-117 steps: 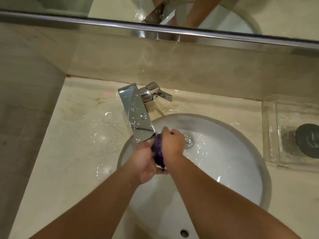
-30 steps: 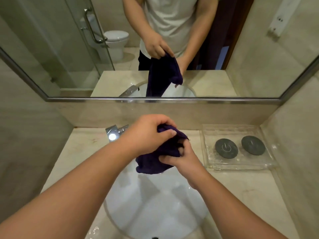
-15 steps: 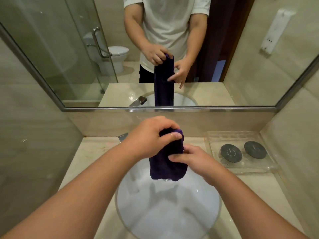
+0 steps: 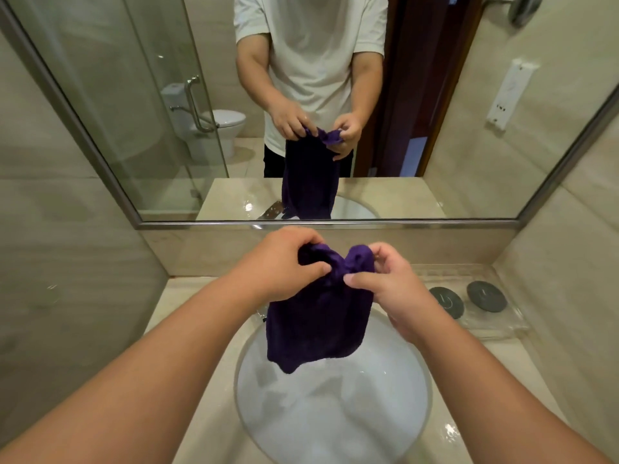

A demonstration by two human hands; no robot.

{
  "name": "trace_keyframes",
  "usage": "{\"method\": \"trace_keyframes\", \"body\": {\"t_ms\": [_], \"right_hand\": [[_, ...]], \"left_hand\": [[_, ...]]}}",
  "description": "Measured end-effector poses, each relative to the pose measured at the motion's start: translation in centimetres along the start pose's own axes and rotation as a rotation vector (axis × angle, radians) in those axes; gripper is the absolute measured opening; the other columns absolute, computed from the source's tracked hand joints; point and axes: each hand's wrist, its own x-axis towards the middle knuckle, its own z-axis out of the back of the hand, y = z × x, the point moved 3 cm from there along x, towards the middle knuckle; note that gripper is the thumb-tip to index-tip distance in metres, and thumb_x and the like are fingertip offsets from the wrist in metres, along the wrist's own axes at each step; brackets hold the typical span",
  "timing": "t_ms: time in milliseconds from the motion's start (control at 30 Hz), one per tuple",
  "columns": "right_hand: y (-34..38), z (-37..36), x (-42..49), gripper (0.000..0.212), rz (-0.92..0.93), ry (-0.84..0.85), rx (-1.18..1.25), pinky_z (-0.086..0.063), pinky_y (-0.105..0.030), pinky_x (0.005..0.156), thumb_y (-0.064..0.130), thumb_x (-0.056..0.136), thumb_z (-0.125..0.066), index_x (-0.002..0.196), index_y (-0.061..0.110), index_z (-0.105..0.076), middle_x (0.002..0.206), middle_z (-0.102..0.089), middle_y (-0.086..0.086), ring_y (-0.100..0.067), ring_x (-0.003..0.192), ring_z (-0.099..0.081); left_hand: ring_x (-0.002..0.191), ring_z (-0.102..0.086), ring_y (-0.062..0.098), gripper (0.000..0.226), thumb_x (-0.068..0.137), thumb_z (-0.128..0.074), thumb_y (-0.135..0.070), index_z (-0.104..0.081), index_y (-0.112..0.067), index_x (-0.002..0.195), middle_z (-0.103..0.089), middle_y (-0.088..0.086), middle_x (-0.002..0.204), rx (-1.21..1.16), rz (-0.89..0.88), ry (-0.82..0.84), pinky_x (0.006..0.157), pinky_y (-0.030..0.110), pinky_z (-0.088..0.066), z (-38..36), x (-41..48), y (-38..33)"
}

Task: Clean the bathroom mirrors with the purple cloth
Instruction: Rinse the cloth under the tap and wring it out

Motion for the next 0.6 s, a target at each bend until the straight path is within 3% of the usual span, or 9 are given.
{"method": "trace_keyframes", "body": {"t_ms": [67,167,267,400,467,533,600], "right_hand": [[0.9,-0.2,-0.1,0.030,0.051,-0.122,0.065,-0.054,-0.034,0.072,-0.005,0.077,-0.075,0.096,0.016,-0.064,0.091,-0.073,-0.005,-0.019,0.082,-0.070],[2.1,-0.1,-0.1,0.023,0.114,-0.247,0.143,-0.053,-0.025,0.063,-0.003,0.082,-0.073,0.095,0.015,-0.069,0.092,-0.072,-0.005,-0.014,0.078,-0.068],[2.8,-0.3,-0.5,0.031,0.137,-0.300,0.129,-0.053,-0.022,0.066,-0.009,0.083,-0.069,0.096,0.019,-0.074,0.090,-0.074,-0.003,-0.013,0.078,-0.068],[3.3,-2.1,-1.0,0.044,0.161,-0.260,0.007,-0.056,-0.021,0.066,-0.014,0.083,-0.065,0.100,0.025,-0.075,0.081,-0.075,0.003,-0.012,0.074,-0.070],[3.5,-3.4,-1.3,0.052,0.207,-0.190,-0.091,-0.057,-0.021,0.066,-0.017,0.082,-0.059,0.108,0.026,-0.072,0.087,-0.074,0.006,-0.010,0.076,-0.070],[3.8,-4.2,-1.6,0.065,0.244,-0.122,-0.247,-0.055,-0.016,0.064,-0.016,0.080,-0.051,0.121,0.032,-0.066,0.100,-0.069,0.011,0.000,0.081,-0.067],[3.8,-4.0,-1.6,0.074,0.250,-0.069,-0.290,-0.055,-0.015,0.068,-0.016,0.081,-0.047,0.128,0.040,-0.059,0.110,-0.065,0.017,0.008,0.091,-0.065]], "left_hand": [[0.079,-0.057,-0.004,0.017,0.085,-0.071,-0.036,-0.058,-0.045,0.079,-0.059,-0.021,0.087,-0.003,0.119,-0.028,0.065,0.020,-0.044,0.0,0.0,1.1],[0.073,-0.059,0.010,0.017,0.088,-0.064,-0.044,-0.057,-0.034,0.076,-0.062,-0.012,0.078,-0.029,0.296,-0.100,0.065,0.029,-0.049,0.0,-0.1,2.6],[0.064,-0.053,0.017,0.032,0.089,-0.061,-0.047,-0.054,-0.020,0.073,-0.056,-0.007,0.066,-0.128,0.389,-0.123,0.061,0.031,-0.043,-0.4,-0.2,2.7],[0.069,-0.062,0.018,0.027,0.093,-0.059,-0.038,-0.065,-0.012,0.096,-0.066,0.000,0.078,-0.684,0.512,0.044,0.065,0.030,-0.050,-2.2,-0.6,0.0],[0.069,-0.066,0.015,0.022,0.095,-0.057,-0.037,-0.072,-0.021,0.099,-0.070,0.000,0.083,-0.926,0.497,0.195,0.070,0.033,-0.052,-3.2,-0.9,-1.7],[0.065,-0.066,0.011,0.021,0.093,-0.057,-0.038,-0.076,-0.028,0.093,-0.072,-0.004,0.083,-1.010,0.459,0.287,0.071,0.032,-0.051,-3.8,-0.9,-2.7],[0.063,-0.065,0.010,0.016,0.094,-0.061,-0.034,-0.073,-0.026,0.101,-0.071,-0.005,0.081,-1.019,0.456,0.265,0.065,0.029,-0.051,-4.1,-0.8,-2.7]]}}
